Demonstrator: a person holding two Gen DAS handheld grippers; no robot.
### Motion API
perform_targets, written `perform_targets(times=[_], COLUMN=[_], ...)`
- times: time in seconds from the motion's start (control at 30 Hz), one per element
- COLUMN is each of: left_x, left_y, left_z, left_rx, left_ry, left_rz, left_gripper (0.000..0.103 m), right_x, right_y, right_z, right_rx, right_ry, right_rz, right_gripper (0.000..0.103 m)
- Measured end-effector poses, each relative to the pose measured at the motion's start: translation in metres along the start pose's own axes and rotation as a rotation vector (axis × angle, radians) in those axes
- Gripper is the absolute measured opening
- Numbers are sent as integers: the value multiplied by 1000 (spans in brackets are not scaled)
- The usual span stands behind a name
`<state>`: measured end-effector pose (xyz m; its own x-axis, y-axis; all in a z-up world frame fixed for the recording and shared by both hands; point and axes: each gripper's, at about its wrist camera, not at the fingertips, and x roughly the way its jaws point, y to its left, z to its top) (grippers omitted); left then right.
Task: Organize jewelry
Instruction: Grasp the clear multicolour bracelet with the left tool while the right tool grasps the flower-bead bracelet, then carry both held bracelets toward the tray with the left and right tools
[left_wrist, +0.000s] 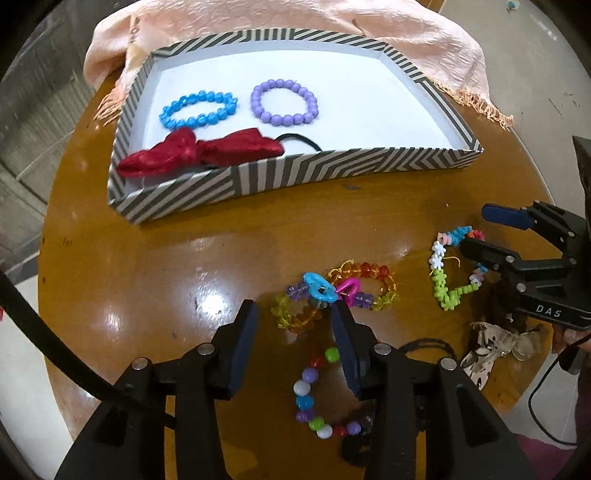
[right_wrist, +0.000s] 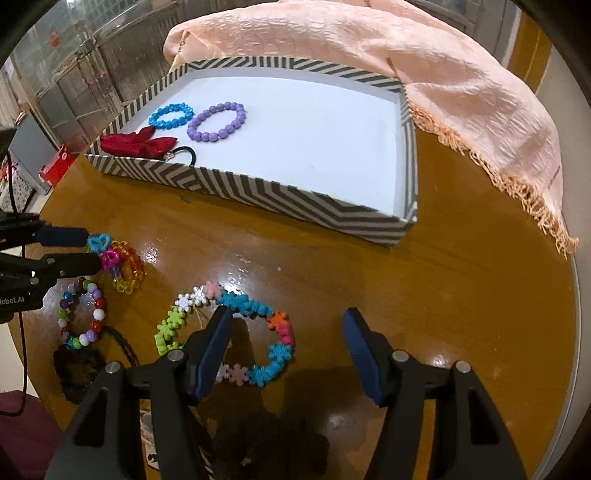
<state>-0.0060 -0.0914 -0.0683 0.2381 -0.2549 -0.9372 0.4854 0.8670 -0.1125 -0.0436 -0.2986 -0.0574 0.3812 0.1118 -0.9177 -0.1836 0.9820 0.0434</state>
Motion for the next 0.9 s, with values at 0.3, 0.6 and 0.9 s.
perform_targets(times=[0.3,0.6,0.9], left_x=[4,-23,-66], left_y=[-3,8,12], left_z=[10,8,14], left_rx=[6,-39,-17], left_ry=[-6,-32,-105], left_rz=[-70,-187,-162], left_gripper=[11,3,3], right_x=[4,-17,-67], right_y=[17,9,9], right_z=[3,8,23], right_rx=[-80,31,76], right_ry=[-41,-71,-169], right_rz=[5,77,130], right_gripper=[17,13,13])
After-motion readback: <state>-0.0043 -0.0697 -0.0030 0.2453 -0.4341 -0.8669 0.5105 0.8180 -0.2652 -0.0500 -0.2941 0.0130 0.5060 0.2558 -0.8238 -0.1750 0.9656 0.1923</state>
